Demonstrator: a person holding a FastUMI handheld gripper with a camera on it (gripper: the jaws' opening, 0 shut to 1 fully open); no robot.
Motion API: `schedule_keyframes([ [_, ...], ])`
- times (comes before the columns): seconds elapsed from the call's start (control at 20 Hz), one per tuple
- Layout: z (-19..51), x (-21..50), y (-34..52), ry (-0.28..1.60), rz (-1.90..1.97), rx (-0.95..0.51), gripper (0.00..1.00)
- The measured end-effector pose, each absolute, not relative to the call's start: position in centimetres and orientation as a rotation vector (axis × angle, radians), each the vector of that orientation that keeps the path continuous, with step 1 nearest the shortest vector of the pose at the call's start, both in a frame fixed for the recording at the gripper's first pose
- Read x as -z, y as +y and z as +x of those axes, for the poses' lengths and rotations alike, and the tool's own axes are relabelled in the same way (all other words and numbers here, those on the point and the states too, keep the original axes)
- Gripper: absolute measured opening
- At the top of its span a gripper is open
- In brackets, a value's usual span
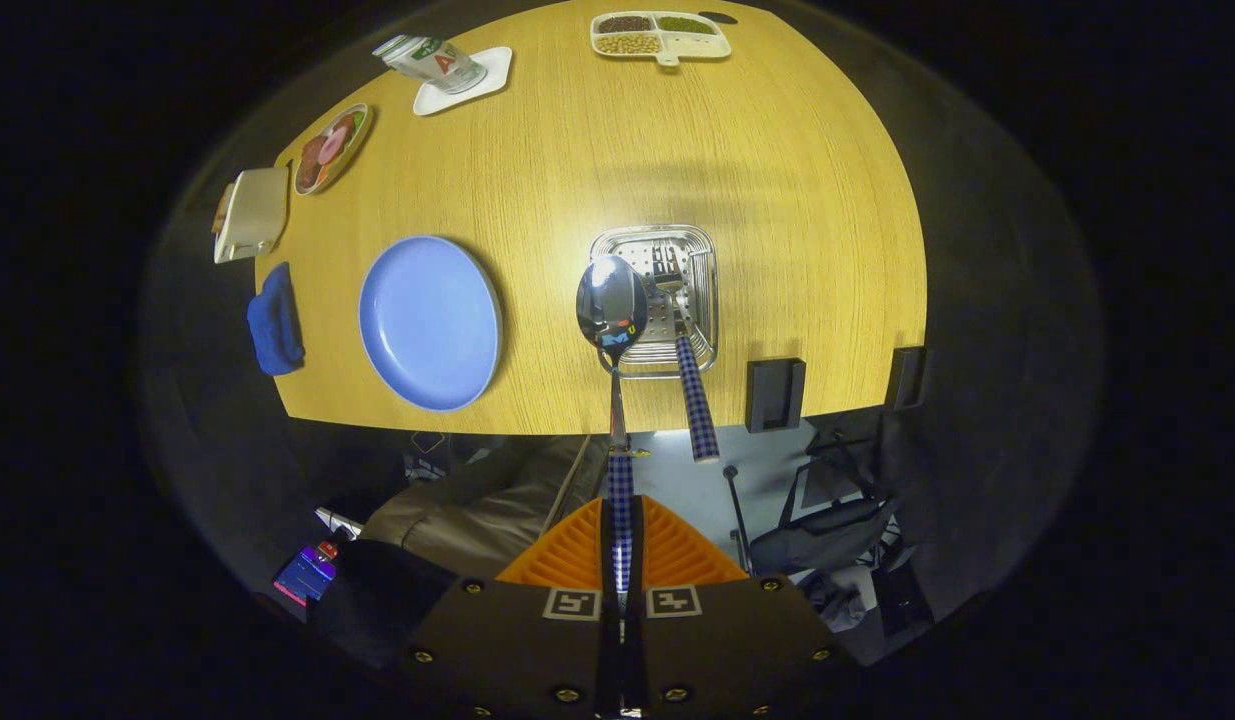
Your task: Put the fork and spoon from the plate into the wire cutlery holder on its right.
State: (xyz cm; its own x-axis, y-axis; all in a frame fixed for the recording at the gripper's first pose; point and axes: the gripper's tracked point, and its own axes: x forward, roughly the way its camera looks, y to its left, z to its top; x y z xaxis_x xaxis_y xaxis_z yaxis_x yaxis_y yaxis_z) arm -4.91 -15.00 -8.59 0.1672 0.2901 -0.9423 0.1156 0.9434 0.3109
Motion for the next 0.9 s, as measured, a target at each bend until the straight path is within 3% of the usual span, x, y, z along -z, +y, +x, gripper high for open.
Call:
schedule_keyframes([
  [0.9,-1.4,11.1,-15.2,1.613,0.416,-0.107,0.03],
])
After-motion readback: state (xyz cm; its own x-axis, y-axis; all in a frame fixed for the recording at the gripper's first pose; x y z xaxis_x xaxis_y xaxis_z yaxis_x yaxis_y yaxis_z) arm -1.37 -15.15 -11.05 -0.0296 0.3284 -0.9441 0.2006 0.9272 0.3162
